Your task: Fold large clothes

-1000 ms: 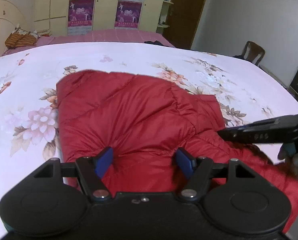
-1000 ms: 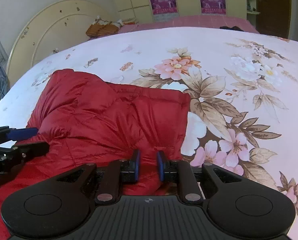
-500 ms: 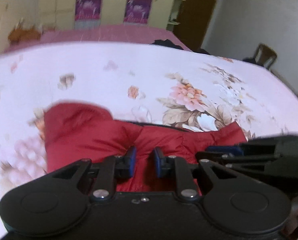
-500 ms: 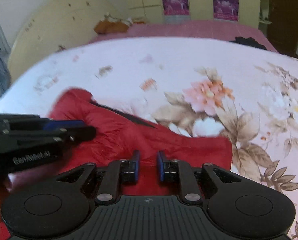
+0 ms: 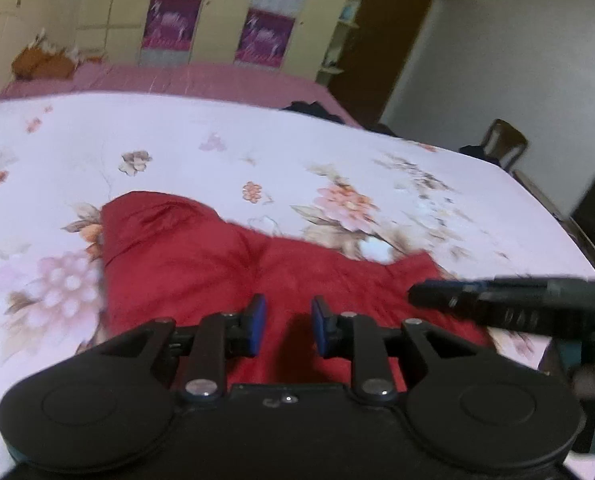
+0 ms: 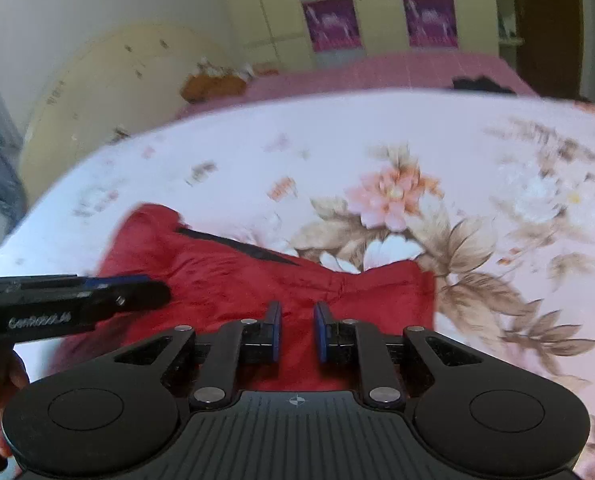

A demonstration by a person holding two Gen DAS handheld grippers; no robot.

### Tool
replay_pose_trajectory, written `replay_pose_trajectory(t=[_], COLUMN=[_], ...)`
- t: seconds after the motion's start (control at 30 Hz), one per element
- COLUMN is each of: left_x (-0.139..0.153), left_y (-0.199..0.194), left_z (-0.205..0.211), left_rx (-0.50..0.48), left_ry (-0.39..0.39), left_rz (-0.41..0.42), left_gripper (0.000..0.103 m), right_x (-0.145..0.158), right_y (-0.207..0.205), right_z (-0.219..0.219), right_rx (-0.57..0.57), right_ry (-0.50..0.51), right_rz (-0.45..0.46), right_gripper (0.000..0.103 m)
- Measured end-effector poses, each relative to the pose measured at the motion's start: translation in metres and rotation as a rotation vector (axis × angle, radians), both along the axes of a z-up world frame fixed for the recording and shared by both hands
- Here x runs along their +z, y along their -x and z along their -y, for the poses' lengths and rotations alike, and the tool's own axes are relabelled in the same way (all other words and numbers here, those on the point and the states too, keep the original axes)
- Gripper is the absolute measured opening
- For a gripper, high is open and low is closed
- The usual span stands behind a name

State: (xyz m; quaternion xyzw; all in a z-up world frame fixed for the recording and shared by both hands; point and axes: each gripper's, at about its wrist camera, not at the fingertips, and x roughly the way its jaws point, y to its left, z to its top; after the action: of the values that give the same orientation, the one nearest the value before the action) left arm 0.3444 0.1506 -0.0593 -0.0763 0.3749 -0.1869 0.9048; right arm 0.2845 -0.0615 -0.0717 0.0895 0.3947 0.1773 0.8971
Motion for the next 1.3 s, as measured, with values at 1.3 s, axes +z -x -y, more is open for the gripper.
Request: replay_pose_trajectory(t=[1.3], left_x=[-0.011], left_y=[0.201], left_z=[0.005], left_rx=[0.095], left_ry=[-0.070], left_rz=[0.061], left_gripper=[0.025], right_x=[-0.009], right_y=[0.177], right_z=[-0.008], right_rx=[0.164], right_ry=[0.041], right_rz=[-0.008], right_gripper=[0.017])
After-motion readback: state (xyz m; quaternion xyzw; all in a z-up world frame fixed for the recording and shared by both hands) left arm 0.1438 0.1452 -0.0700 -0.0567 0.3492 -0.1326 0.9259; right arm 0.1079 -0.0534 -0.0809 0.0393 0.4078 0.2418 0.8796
